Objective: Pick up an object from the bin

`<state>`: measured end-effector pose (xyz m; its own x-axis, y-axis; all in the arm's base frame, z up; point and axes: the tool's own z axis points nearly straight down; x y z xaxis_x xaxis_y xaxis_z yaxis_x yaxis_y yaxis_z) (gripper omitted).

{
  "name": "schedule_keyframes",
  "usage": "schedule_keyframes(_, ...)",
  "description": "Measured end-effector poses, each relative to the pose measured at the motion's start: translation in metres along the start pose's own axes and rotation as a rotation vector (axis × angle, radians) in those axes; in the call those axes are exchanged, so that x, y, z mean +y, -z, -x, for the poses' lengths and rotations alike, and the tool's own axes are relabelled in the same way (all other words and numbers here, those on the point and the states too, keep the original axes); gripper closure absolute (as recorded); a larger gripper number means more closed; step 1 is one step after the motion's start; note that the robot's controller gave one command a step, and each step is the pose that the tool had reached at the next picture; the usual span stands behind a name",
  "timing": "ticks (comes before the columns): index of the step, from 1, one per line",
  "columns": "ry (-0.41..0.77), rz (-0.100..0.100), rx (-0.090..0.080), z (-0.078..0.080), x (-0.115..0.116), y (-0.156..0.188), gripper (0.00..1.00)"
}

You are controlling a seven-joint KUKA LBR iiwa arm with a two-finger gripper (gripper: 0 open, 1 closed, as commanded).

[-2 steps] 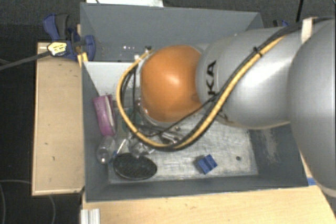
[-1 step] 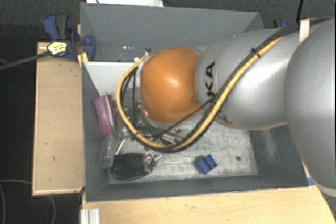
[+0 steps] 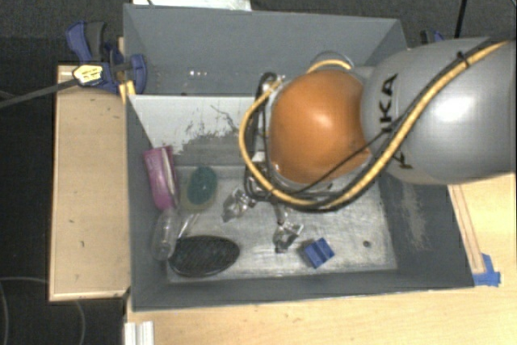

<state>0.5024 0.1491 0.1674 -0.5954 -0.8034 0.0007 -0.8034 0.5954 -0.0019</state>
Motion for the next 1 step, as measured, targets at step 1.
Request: schedule_keyframes(1,0.002,0.002,-0.002,0.0016,0.002,0.0002,1.0)
